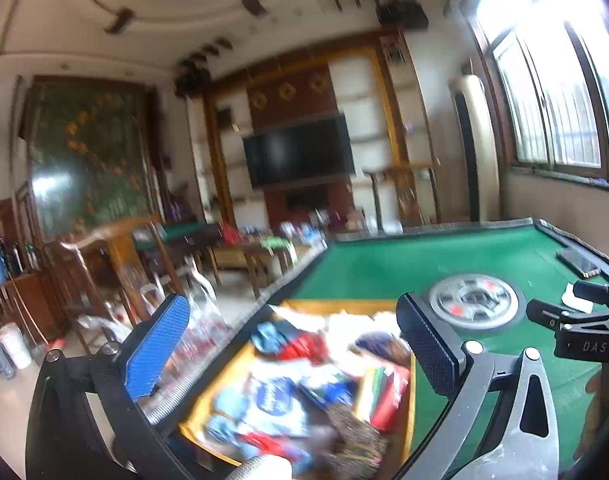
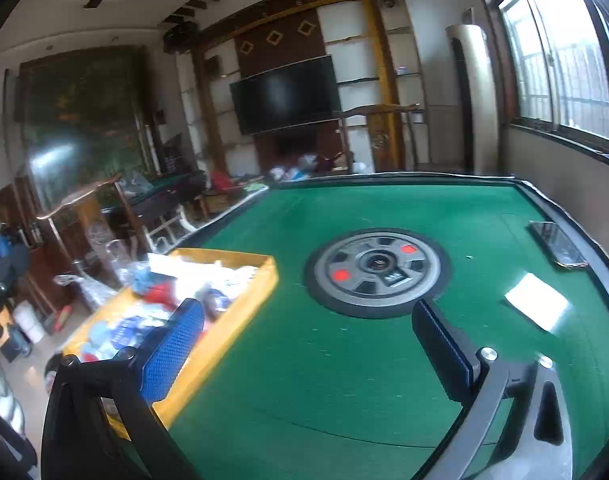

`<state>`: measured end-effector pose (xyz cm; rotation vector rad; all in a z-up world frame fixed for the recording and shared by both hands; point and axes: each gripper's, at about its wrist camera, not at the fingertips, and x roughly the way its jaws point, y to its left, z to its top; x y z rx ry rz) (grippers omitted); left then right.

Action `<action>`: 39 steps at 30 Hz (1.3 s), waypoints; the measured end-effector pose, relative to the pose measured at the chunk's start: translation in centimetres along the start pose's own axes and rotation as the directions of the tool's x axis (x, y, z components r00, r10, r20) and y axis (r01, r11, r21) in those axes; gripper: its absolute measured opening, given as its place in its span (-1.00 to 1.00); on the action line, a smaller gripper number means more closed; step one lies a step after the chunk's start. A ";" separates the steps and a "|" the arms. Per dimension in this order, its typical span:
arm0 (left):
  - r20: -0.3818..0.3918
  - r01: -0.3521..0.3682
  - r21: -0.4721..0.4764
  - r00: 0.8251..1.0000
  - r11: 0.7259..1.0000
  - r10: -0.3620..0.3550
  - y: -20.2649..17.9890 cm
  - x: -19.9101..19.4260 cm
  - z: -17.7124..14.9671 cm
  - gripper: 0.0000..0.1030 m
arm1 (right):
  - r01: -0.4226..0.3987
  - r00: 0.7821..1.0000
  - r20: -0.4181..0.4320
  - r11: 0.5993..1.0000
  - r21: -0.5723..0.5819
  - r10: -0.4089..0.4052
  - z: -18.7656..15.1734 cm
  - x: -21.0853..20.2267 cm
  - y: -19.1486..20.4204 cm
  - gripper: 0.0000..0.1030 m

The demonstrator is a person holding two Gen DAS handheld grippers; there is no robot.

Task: Organize soft objects

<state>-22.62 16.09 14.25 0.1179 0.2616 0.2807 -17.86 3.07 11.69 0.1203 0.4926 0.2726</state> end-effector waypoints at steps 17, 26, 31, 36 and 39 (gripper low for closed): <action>-0.264 -0.019 -0.121 0.964 0.993 -0.013 -1.6 5.1 -1.5 1.00 | 0.027 0.997 -0.060 0.972 -0.233 -0.042 0.5 3.1 2.5 0.98; -0.323 -0.064 -0.173 0.946 0.983 0.005 0.6 7.4 -3.0 1.00 | 0.048 0.992 -0.106 0.972 -0.230 -0.074 -1.8 5.1 2.3 0.98; -0.352 -0.084 -0.184 0.936 0.979 0.014 1.7 8.4 -3.8 1.00 | 0.057 0.991 -0.102 0.963 -0.262 -0.086 -2.3 5.3 2.8 0.98; -0.368 -0.113 -0.186 0.929 0.976 0.037 2.6 8.7 -4.3 1.00 | 0.064 0.989 -0.110 0.956 -0.288 -0.100 -2.7 5.5 3.1 0.98; -0.376 -0.129 -0.186 0.925 0.974 0.051 3.0 8.8 -4.4 1.00 | 0.070 0.987 -0.118 0.955 -0.289 -0.108 -2.7 5.8 2.9 0.98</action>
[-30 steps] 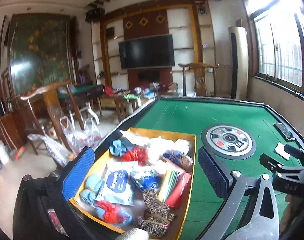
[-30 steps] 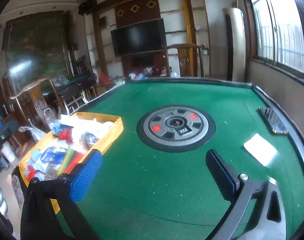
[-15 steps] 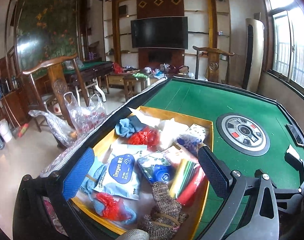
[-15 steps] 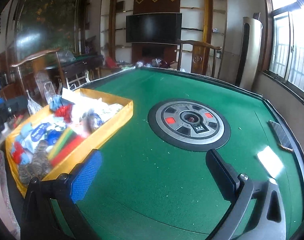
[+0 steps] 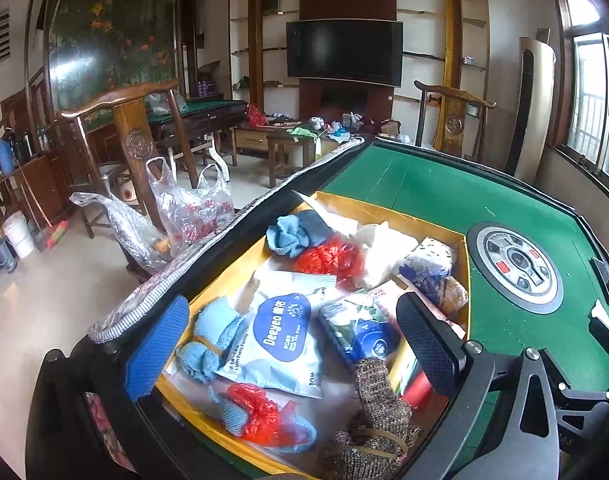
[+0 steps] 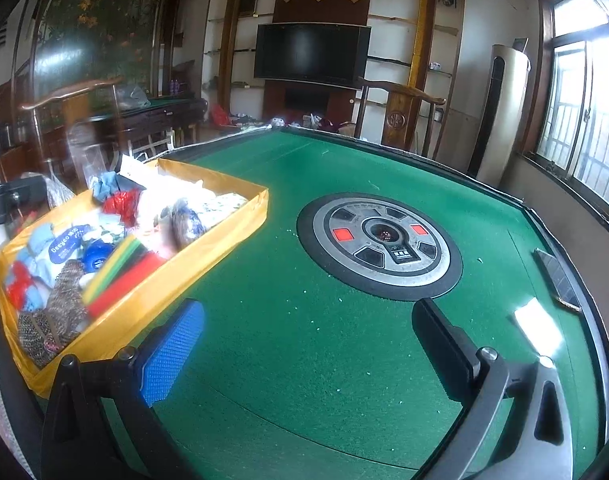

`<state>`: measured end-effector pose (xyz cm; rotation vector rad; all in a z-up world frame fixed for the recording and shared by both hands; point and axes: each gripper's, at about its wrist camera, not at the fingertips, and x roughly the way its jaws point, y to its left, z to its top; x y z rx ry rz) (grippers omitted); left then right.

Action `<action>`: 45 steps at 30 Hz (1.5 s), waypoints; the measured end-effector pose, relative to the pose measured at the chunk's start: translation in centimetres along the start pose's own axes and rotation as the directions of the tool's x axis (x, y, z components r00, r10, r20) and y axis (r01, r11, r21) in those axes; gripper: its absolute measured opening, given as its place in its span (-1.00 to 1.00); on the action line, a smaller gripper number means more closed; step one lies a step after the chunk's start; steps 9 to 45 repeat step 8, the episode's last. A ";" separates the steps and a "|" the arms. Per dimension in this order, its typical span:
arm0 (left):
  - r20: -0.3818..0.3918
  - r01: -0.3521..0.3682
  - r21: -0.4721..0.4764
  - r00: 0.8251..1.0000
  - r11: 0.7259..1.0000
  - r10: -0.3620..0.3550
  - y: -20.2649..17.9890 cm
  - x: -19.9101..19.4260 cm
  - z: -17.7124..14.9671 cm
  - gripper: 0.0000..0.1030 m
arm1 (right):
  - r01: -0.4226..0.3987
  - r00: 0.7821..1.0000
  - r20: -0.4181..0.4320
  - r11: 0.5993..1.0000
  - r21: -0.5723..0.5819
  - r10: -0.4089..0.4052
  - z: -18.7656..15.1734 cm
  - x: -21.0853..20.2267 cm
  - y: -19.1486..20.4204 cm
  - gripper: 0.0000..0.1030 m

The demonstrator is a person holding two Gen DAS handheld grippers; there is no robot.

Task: Organize soft objects

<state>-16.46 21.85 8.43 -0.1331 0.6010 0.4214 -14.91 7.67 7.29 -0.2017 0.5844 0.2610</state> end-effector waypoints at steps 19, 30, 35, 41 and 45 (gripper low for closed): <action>0.012 -0.033 -0.011 0.999 0.999 0.033 1.0 -0.5 0.0 1.00 | 0.015 1.000 -0.001 1.000 0.001 -0.015 0.0 0.1 -0.4 0.98; 0.012 -0.033 -0.011 0.999 0.999 0.033 1.0 -0.5 0.0 1.00 | 0.015 1.000 -0.001 1.000 0.001 -0.015 0.0 0.1 -0.4 0.98; 0.012 -0.033 -0.011 0.999 0.999 0.033 1.0 -0.5 0.0 1.00 | 0.015 1.000 -0.001 1.000 0.001 -0.015 0.0 0.1 -0.4 0.98; 0.012 -0.033 -0.011 0.999 0.999 0.033 1.0 -0.5 0.0 1.00 | 0.015 1.000 -0.001 1.000 0.001 -0.015 0.0 0.1 -0.4 0.98; 0.012 -0.033 -0.011 0.999 0.999 0.033 1.0 -0.5 0.0 1.00 | 0.015 1.000 -0.001 1.000 0.001 -0.015 0.0 0.1 -0.4 0.98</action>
